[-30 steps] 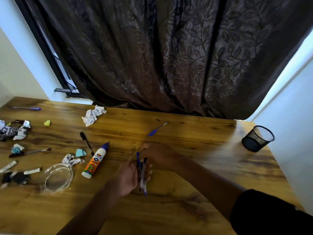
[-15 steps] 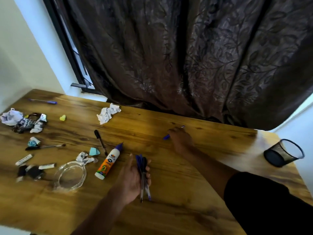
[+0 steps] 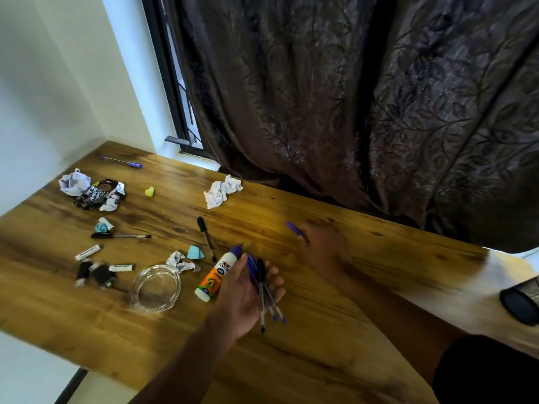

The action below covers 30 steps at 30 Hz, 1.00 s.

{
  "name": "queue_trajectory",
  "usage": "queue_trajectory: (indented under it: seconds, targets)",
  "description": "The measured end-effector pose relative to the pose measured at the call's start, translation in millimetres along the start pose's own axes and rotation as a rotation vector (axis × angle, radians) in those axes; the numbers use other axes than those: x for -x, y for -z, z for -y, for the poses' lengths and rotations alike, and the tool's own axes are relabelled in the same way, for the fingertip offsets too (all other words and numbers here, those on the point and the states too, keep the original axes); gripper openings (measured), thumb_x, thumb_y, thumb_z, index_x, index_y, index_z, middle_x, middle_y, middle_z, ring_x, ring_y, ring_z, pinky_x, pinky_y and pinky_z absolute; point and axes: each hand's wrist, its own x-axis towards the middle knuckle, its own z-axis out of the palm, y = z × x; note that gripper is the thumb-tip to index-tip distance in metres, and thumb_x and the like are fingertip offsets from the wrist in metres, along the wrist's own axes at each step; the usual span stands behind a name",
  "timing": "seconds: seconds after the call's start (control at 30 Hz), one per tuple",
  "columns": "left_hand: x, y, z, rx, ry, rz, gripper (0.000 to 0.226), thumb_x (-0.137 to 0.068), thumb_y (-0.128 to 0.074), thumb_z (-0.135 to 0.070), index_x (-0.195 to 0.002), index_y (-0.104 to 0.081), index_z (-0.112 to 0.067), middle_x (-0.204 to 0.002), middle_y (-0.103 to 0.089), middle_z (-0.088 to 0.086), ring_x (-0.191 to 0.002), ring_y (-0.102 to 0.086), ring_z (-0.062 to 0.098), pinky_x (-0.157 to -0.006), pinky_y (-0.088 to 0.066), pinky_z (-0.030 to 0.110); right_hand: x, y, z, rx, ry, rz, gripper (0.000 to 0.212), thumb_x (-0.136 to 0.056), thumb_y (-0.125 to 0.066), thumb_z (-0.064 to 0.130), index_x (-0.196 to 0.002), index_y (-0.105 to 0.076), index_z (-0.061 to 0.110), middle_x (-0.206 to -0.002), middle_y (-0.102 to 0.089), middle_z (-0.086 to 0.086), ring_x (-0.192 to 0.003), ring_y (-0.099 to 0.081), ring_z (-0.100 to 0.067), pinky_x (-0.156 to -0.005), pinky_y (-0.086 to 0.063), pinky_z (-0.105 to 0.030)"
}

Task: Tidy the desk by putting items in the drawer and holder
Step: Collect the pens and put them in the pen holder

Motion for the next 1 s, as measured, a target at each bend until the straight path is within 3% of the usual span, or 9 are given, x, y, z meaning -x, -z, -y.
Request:
queue_trajectory:
  seconds: [0.13, 0.23, 0.37, 0.43, 0.53, 0.6, 0.67, 0.8, 1.0]
  targets:
    - [-3, -8, -8, 0.073, -0.044, -0.021, 0.061, -0.099, -0.049, -0.057, -0.125, -0.065, -0.004, -0.117, -0.07, 0.016, -0.105, -0.067, 0.033, -0.098, -0.053, 0.049, 19, 26, 62, -0.365, 0.006, 0.065, 0.018, -0.089, -0.066, 0.033, -0.102, -0.071, 0.021, -0.093, -0.073, 0.002, -0.085, -0.069, -0.019, -0.077, -0.057, -0.037]
    - [4, -14, -16, 0.128, -0.046, -0.005, 0.059, -0.099, -0.047, -0.058, -0.12, -0.07, -0.008, -0.115, -0.074, 0.014, -0.102, -0.069, 0.029, -0.089, -0.05, 0.041, 34, 24, 92, -0.369, 0.037, 0.143, 0.014, -0.087, -0.069, 0.03, -0.096, -0.072, 0.019, -0.085, -0.074, 0.002, -0.076, -0.069, -0.017, -0.071, -0.06, -0.039]
    - [10, -7, -27, 0.167, -0.079, 0.032, 0.05, -0.094, -0.061, -0.052, -0.099, -0.075, -0.005, -0.105, -0.071, 0.015, -0.108, -0.063, 0.032, -0.101, -0.043, 0.043, 43, 12, 111, -0.324, 0.09, 0.198, 0.019, -0.089, -0.069, 0.036, -0.102, -0.069, 0.022, -0.089, -0.072, 0.002, -0.079, -0.068, -0.018, -0.061, -0.052, -0.028]
    - [12, -4, -31, 0.146, -0.11, -0.001, 0.036, -0.095, -0.064, -0.042, -0.089, -0.074, -0.007, -0.093, -0.069, 0.013, -0.091, -0.067, 0.027, -0.088, -0.048, 0.04, 43, 11, 121, -0.289, 0.132, 0.19, 0.02, -0.091, -0.067, 0.038, -0.104, -0.07, 0.023, -0.09, -0.072, 0.003, -0.08, -0.067, -0.018, -0.06, -0.048, -0.028]
    - [20, 5, -37, 0.117, -0.176, -0.057, 0.026, -0.098, -0.06, -0.03, -0.104, -0.068, -0.006, -0.099, -0.069, 0.014, -0.083, -0.067, 0.024, -0.075, -0.053, 0.037, 35, 15, 130, -0.34, 0.162, 0.128, 0.018, -0.094, -0.063, 0.037, -0.096, -0.072, 0.022, -0.084, -0.073, 0.004, -0.072, -0.066, -0.013, -0.063, -0.058, -0.032]
    - [22, 19, -42, 0.141, -0.195, -0.084, 0.029, -0.099, -0.06, -0.03, -0.116, -0.066, -0.007, -0.101, -0.066, 0.013, -0.081, -0.065, 0.024, -0.075, -0.055, 0.038, 22, 17, 135, -0.442, 0.123, 0.06, 0.012, -0.094, -0.065, 0.029, -0.098, -0.074, 0.022, -0.088, -0.074, 0.005, -0.075, -0.067, -0.01, -0.065, -0.059, -0.033]
    - [26, 32, -48, 0.179, -0.195, -0.108, 0.023, -0.101, -0.058, -0.033, -0.108, -0.064, -0.013, -0.088, -0.064, 0.007, -0.073, -0.065, 0.021, -0.076, -0.054, 0.038, 4, 14, 144, -0.461, 0.096, 0.026, 0.009, -0.092, -0.067, 0.023, -0.098, -0.074, 0.022, -0.091, -0.074, 0.006, -0.08, -0.068, -0.011, -0.069, -0.06, -0.035]
    - [41, 54, -63, 0.235, -0.224, -0.12, 0.025, -0.104, -0.052, -0.034, -0.096, -0.064, -0.013, -0.084, -0.063, 0.003, -0.076, -0.064, 0.019, -0.082, -0.05, 0.036, -36, -8, 169, -0.329, 0.073, 0.132, 0.01, -0.091, -0.067, 0.028, -0.097, -0.073, 0.023, -0.099, -0.075, 0.002, -0.095, -0.07, -0.022, -0.077, -0.058, -0.034]
    - [62, 95, -88, 0.253, -0.281, -0.098, 0.028, -0.103, -0.051, -0.037, -0.109, -0.064, -0.014, -0.093, -0.066, 0.002, -0.092, -0.068, 0.019, -0.098, -0.049, 0.039, -73, -45, 205, -0.101, 0.073, 0.289, 0.027, -0.089, -0.073, 0.04, -0.101, -0.073, 0.016, -0.111, -0.073, -0.007, -0.106, -0.068, -0.03, -0.074, -0.049, -0.031]
